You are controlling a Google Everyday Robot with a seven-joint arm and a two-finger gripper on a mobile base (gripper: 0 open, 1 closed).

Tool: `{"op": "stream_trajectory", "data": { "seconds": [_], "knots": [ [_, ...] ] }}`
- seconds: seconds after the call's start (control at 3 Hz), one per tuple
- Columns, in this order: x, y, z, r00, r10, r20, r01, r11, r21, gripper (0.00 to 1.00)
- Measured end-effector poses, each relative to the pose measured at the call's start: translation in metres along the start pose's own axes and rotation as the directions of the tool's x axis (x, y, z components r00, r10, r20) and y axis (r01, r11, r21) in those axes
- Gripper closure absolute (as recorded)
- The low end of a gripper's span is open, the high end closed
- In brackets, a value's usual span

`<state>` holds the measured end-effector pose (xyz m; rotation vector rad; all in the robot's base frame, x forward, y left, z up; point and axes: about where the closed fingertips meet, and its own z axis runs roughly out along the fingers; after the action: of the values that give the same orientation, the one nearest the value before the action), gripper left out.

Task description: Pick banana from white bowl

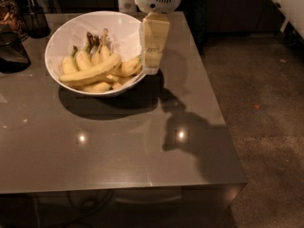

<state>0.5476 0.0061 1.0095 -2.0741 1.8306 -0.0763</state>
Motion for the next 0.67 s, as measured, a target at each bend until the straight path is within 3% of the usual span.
{"op": "stream_trajectory", "data": {
  "seconds": [0.67],
  "knots": [
    [-0.04,-0.012,0.015,0.998,-0.037,0.046,0.039,0.9988,-0.031,0.0]
  ]
}}
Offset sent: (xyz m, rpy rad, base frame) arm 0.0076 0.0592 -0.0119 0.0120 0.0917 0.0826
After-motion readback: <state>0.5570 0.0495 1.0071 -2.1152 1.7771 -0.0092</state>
